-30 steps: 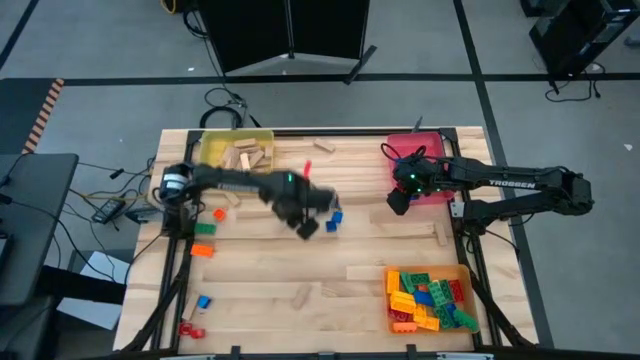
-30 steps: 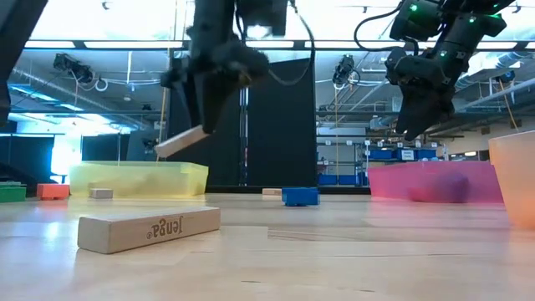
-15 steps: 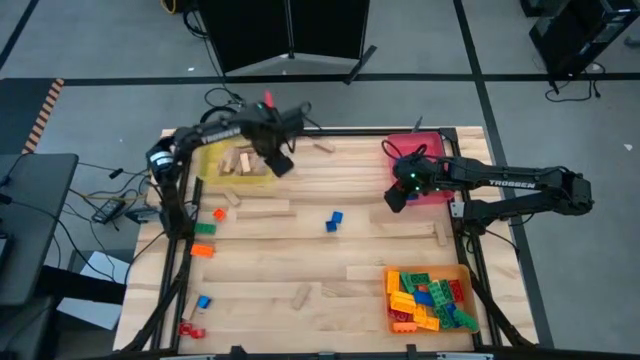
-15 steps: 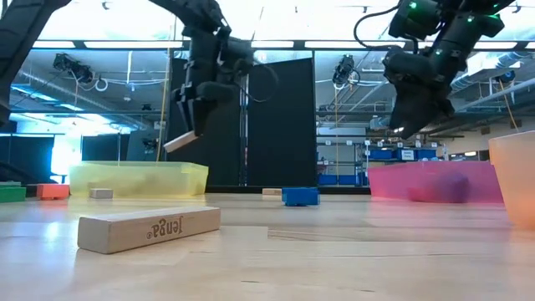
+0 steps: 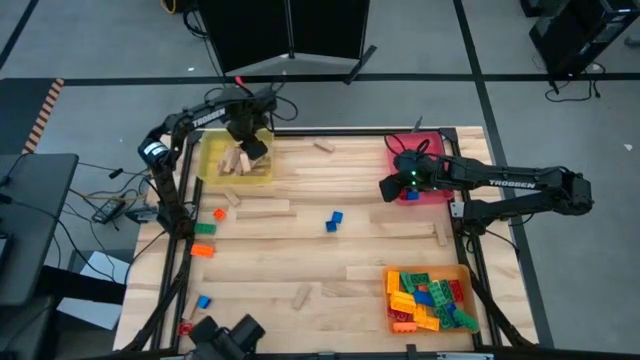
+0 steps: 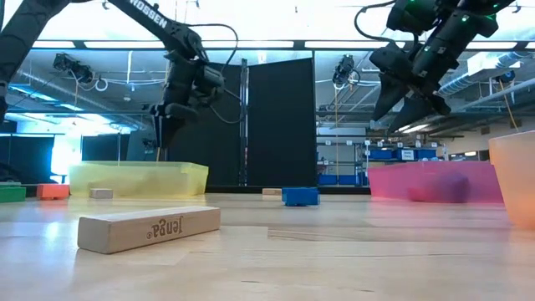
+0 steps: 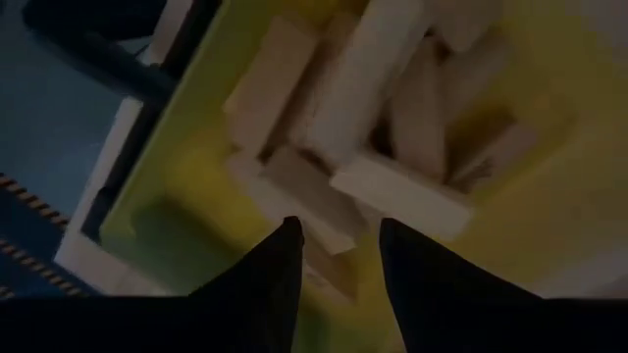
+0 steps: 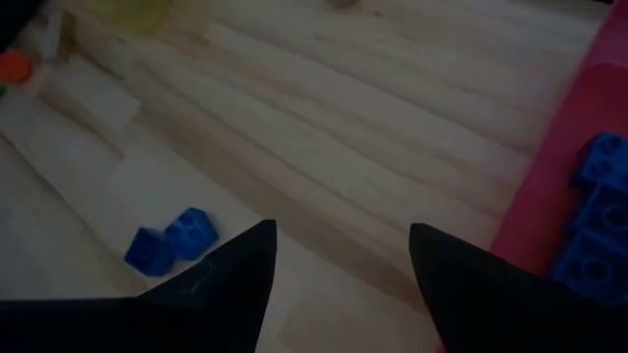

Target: Sort blocks by size

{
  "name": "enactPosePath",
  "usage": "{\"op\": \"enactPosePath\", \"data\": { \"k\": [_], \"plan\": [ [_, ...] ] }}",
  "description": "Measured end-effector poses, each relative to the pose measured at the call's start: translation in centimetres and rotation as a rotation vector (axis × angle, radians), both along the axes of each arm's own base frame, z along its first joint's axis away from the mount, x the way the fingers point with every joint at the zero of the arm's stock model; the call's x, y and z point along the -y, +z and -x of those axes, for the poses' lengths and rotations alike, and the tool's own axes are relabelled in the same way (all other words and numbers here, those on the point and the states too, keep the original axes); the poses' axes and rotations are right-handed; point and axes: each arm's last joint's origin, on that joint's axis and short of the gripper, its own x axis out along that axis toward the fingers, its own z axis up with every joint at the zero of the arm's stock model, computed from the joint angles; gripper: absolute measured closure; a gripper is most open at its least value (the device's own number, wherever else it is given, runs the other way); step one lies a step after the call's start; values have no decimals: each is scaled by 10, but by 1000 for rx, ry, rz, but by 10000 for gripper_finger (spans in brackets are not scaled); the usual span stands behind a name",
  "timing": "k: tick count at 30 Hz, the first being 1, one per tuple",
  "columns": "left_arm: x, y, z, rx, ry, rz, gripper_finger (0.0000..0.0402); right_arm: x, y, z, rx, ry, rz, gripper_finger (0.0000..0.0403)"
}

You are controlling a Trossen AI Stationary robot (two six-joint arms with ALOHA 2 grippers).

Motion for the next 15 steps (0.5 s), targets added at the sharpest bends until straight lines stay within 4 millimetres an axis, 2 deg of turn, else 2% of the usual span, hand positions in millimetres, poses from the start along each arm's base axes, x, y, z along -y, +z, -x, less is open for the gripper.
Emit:
{"op": "enactPosePath", "data": {
  "k": [6,15],
  "plan": [
    [-9,-1,11,-24,29,-10,255,0,0,0,18,-39,-27,155],
    [-9,-1,12,-13,35,0,238,0,0,0,26,-51,-44,157]
  ]
}}
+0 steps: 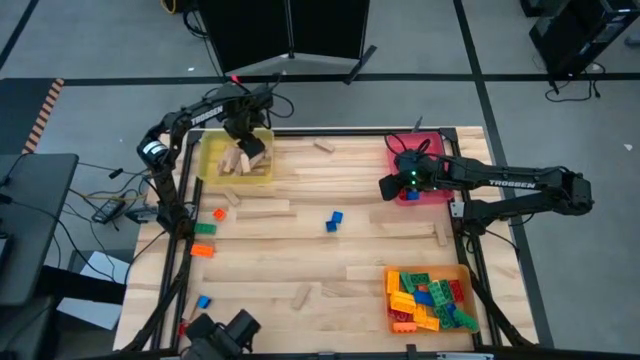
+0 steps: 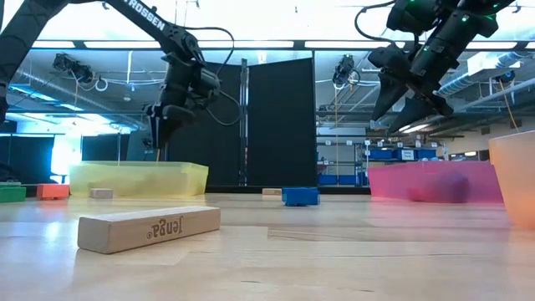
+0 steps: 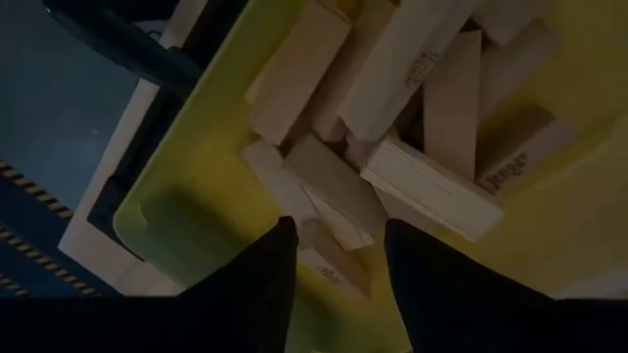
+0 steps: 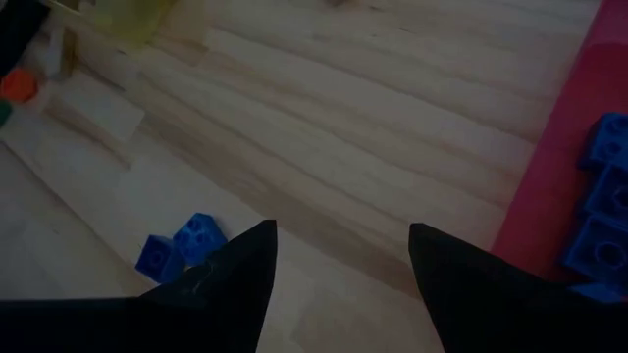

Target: Sort blocks by size

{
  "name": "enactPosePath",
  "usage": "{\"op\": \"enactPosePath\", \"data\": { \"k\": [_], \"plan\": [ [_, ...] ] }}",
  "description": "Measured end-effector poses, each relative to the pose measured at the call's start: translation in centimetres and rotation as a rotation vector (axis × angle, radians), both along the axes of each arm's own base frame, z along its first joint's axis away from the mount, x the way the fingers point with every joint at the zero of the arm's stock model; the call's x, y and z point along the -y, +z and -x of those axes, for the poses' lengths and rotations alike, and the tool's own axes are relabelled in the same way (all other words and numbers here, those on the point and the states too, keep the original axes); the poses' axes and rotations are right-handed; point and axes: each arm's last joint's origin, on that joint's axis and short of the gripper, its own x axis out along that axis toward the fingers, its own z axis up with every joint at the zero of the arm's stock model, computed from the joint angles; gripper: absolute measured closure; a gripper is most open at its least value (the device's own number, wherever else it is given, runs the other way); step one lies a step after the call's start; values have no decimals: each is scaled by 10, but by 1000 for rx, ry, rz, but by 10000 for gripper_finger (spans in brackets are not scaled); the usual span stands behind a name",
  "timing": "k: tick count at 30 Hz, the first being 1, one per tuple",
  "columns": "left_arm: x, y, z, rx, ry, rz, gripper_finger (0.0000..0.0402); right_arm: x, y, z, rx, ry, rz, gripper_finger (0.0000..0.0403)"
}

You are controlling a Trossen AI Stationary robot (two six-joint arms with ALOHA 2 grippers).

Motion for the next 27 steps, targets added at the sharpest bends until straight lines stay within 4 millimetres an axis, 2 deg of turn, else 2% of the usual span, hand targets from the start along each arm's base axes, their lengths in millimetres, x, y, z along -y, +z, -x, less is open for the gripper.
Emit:
{"op": "enactPosePath", "data": {
  "k": [8,13,17,20,23,27],
  "plan": [
    [-9,0,-8,94,57,-102,150,-1,0,0,3,17,-13,160],
    [-11,1,-29,316,43,-115,103,-1,0,0,4,24,-19,159],
    [-7,8,-62,558,-124,-159,98,-1,0,0,4,25,-19,160],
    [0,15,-85,652,-304,-252,103,-1,0,0,3,25,-18,160],
    [7,17,-104,706,-425,-317,105,-1,0,0,4,25,-18,159],
    [4,5,-120,688,-468,-306,105,-1,0,0,3,25,-19,160]
  ]
}}
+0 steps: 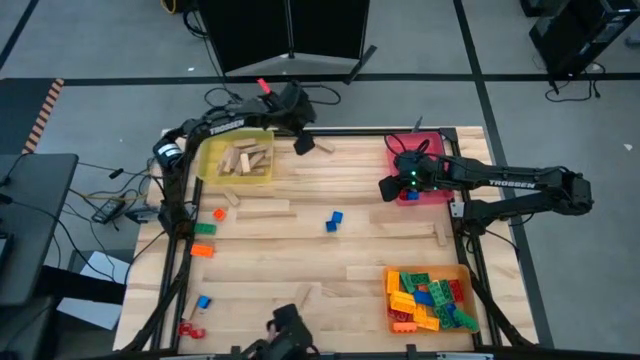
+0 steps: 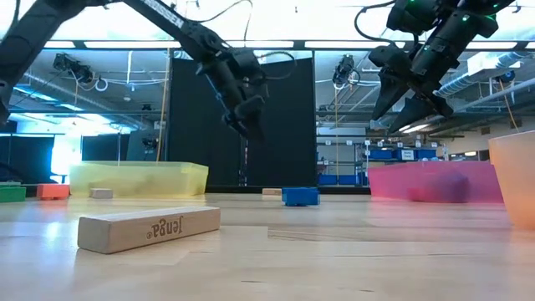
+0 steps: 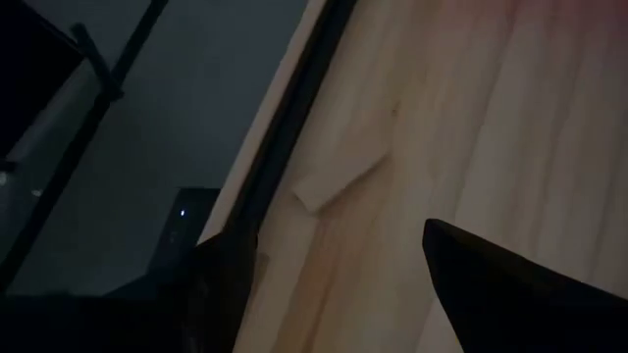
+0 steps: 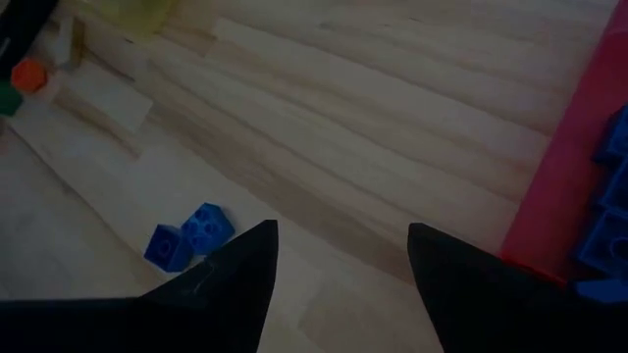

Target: Sort blocks by size

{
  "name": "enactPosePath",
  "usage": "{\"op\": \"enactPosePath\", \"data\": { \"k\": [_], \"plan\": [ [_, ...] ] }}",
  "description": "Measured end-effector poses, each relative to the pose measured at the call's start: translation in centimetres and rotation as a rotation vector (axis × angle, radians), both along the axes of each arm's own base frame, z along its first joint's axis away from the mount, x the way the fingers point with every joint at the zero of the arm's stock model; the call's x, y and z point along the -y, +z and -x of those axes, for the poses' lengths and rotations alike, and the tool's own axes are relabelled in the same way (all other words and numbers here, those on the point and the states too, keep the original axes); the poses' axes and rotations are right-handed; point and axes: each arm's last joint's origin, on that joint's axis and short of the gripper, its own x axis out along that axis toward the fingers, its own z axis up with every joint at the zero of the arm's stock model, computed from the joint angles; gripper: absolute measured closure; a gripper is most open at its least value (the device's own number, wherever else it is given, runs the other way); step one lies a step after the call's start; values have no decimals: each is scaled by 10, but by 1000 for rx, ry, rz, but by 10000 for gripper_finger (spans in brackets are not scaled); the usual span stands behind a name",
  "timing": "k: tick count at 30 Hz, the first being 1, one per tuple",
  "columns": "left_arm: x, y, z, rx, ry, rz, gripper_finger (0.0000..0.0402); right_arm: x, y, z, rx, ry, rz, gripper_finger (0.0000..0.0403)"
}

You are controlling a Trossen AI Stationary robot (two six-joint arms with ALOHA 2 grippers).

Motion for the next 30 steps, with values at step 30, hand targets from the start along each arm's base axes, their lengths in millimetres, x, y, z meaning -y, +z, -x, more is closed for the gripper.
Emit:
{"op": "enactPosePath", "data": {
  "k": [30],
  "plan": [
    [-45,-94,-92,-381,-593,-44,108,0,0,0,2,-9,-7,160]
  ]
}}
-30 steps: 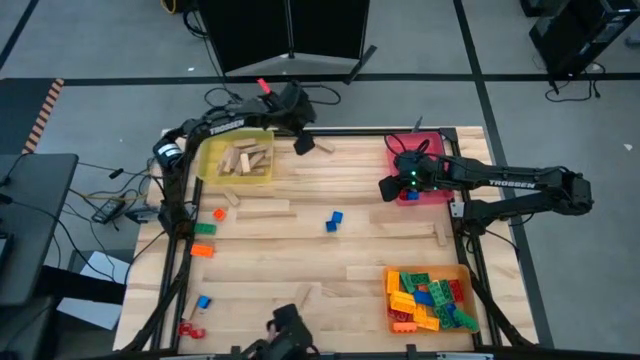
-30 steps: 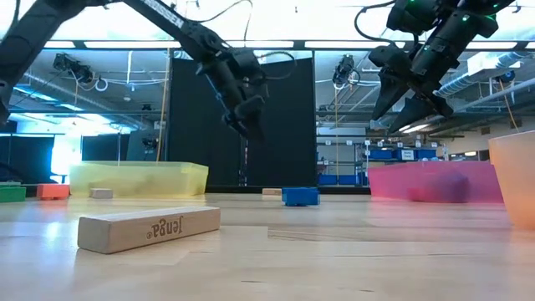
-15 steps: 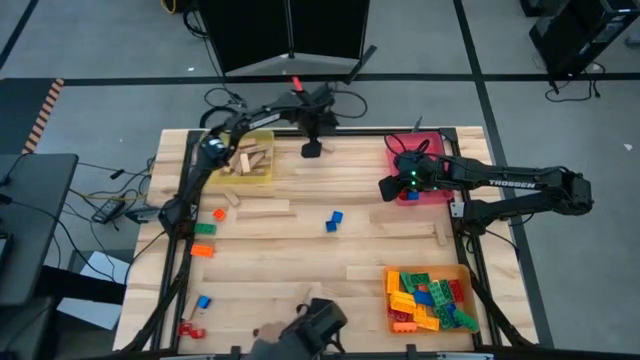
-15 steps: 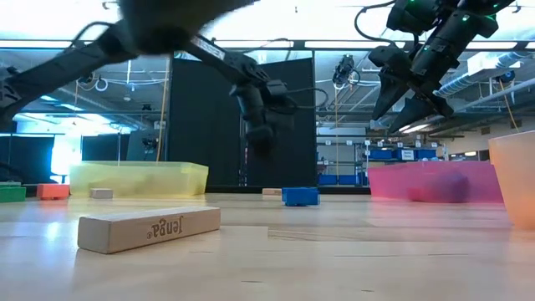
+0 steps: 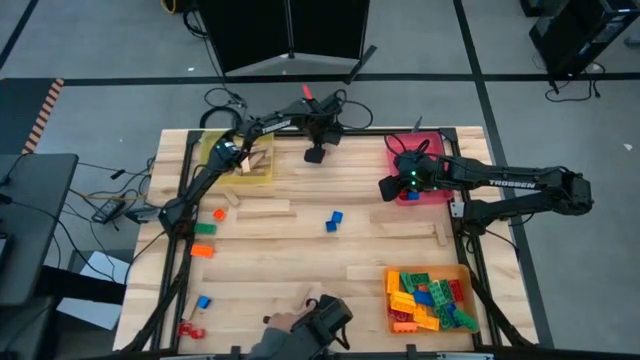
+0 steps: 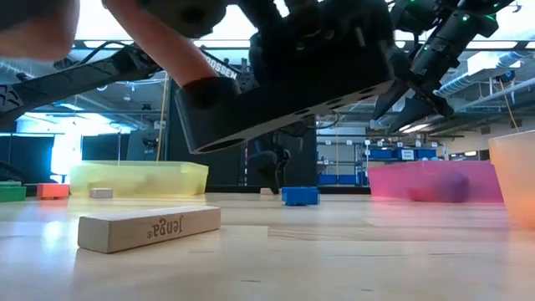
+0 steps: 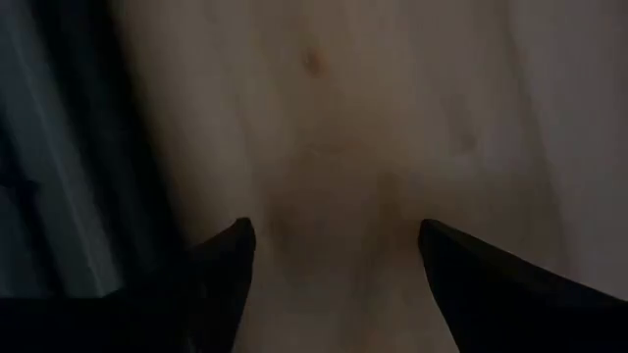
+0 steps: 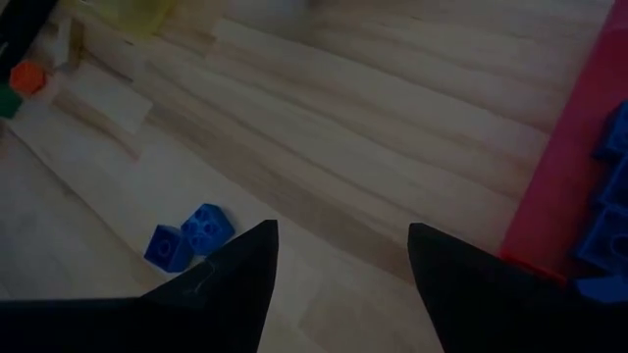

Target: Sort blocks by size

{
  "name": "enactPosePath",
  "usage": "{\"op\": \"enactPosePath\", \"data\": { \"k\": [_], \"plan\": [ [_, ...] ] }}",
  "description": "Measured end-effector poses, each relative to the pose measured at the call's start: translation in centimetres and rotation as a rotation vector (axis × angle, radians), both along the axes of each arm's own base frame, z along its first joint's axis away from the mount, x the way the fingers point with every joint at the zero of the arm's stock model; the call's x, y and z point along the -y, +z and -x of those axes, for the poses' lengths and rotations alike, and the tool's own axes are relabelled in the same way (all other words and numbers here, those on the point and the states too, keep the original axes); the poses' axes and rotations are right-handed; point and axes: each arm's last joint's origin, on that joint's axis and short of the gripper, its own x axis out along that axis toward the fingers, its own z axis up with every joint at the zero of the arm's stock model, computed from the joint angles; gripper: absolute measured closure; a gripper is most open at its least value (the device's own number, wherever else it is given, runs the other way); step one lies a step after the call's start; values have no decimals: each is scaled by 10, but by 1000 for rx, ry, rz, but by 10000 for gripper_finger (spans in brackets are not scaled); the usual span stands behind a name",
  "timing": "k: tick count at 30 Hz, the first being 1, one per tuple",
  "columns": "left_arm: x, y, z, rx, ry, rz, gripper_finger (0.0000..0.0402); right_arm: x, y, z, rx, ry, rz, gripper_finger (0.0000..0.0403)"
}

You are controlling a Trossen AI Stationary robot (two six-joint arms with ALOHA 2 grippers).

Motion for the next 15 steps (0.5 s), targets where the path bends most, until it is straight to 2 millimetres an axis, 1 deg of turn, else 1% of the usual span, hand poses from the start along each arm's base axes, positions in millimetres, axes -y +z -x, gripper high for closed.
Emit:
{"op": "enactPosePath", "data": {
  "k": [4,7,11,15],
  "plan": [
    [-5,4,4,-3,14,-17,119,0,0,0,-2,1,0,160],
    [-6,-2,7,-20,36,19,136,0,0,0,-2,1,0,162],
    [-10,-10,14,-31,138,130,169,0,0,0,-2,2,1,160],
    [-15,-11,20,-20,209,209,201,0,0,0,-2,3,1,159]
  ]
}}
